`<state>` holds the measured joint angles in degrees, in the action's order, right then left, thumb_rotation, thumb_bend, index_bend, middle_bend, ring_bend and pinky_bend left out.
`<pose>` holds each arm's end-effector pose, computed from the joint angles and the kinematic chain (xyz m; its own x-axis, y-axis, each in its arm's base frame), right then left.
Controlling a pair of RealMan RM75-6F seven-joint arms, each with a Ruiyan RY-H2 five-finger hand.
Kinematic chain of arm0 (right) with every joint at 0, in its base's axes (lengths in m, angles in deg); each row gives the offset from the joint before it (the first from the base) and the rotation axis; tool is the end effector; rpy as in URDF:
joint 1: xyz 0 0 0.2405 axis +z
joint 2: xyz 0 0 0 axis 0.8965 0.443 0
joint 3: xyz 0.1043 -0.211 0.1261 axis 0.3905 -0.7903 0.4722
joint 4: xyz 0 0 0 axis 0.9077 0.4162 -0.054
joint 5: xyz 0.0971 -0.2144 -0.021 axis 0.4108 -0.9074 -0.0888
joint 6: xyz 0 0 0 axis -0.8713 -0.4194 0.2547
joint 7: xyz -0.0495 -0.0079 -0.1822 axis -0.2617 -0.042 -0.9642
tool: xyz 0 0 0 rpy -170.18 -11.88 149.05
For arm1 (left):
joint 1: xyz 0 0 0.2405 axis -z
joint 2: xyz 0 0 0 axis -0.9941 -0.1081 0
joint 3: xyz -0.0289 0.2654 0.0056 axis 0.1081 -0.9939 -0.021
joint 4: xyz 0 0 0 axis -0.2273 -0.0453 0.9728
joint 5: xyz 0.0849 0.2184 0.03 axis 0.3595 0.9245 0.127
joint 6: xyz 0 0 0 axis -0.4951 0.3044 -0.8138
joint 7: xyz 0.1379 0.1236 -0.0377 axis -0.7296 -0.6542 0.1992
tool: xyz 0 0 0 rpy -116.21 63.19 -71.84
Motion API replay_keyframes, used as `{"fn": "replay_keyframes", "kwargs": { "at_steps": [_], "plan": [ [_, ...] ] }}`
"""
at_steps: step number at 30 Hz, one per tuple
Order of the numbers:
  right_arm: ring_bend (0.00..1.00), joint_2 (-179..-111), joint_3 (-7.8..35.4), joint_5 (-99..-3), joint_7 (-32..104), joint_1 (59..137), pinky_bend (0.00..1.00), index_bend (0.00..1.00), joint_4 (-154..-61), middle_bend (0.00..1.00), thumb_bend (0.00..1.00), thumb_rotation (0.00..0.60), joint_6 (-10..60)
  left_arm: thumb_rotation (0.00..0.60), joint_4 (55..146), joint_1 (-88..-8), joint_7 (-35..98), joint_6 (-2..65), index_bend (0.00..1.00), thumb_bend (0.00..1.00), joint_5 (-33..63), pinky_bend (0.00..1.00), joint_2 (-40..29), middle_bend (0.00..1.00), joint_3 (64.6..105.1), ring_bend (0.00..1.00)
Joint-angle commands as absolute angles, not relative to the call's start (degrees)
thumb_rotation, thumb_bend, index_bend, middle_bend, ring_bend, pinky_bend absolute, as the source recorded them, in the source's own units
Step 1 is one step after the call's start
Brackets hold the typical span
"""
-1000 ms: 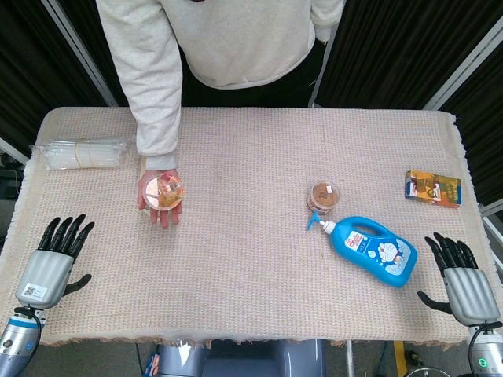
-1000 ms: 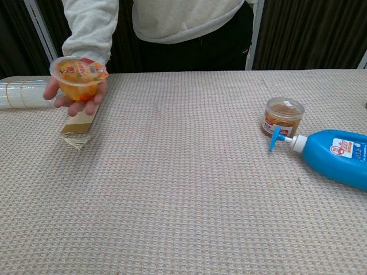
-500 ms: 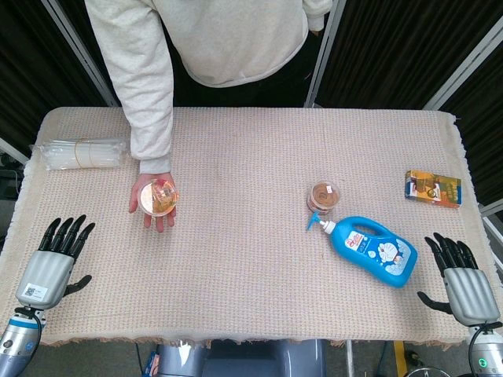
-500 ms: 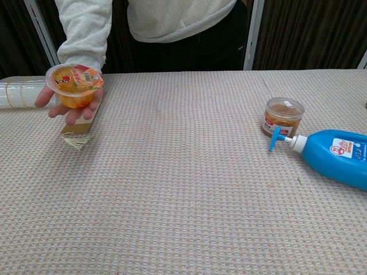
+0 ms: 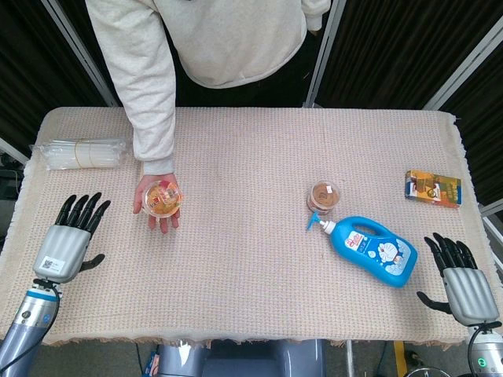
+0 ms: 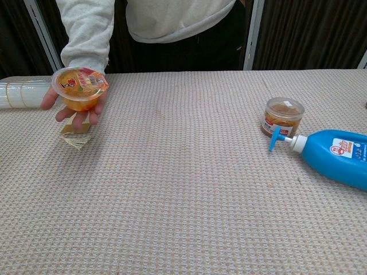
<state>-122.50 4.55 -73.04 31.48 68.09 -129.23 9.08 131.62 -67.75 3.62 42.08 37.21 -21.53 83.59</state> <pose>-0.3381 -0.2166 0.1340 0.4437 -0.1270 0.8872 -0.8937 0.0118 0.4486 -0.2324 0.2894 0.0869 0.6063 0.0030 0.7952 0.7769 -0.2158 -0.5915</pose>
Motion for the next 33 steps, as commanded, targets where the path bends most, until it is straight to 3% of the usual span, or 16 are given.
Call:
{"fn": "replay_keyframes", "kwargs": {
  "at_steps": [1, 6, 12, 21, 33],
  "plan": [
    [0.00, -122.4, 4.5, -73.2, 31.6, 68.1, 0.00, 0.05, -129.2, 0.00, 0.10, 0.600, 9.1, 0.600, 136.7, -63.0, -2.1, 36.5, 0.08, 0.11, 28.7, 0.00, -22.2, 0.00, 88.0, 0.00],
    [0.00, -122.6, 4.5, -73.4, 31.4, 68.2, 0.00, 0.05, -129.0, 0.00, 0.10, 0.600, 9.1, 0.600, 139.7, -56.1, -12.1, 32.1, 0.09, 0.14, 13.7, 0.00, -20.9, 0.00, 92.8, 0.00],
    [0.00, -122.5, 4.5, -73.4, 31.7, 68.2, 0.00, 0.05, -128.9, 0.00, 0.10, 0.600, 9.3, 0.600, 139.7, -48.8, -21.4, 32.9, 0.09, 0.20, -0.5, 0.00, -17.2, 0.00, 94.9, 0.00],
    [0.00, -122.3, 4.3, -73.7, 32.1, 68.3, 0.00, 0.05, -128.8, 0.00, 0.10, 0.600, 9.3, 0.600, 137.1, -40.8, -30.0, 36.6, 0.11, 0.22, -10.3, 0.00, -11.3, 0.00, 94.7, 0.00],
    [0.00, -122.2, 4.3, -73.6, 32.5, 68.3, 0.00, 0.06, -128.7, 0.00, 0.10, 0.600, 9.5, 0.600, 133.3, -35.1, -33.6, 40.5, 0.17, 0.23, -16.1, 0.05, -6.3, 0.00, 94.3, 0.00]
  ]
}}
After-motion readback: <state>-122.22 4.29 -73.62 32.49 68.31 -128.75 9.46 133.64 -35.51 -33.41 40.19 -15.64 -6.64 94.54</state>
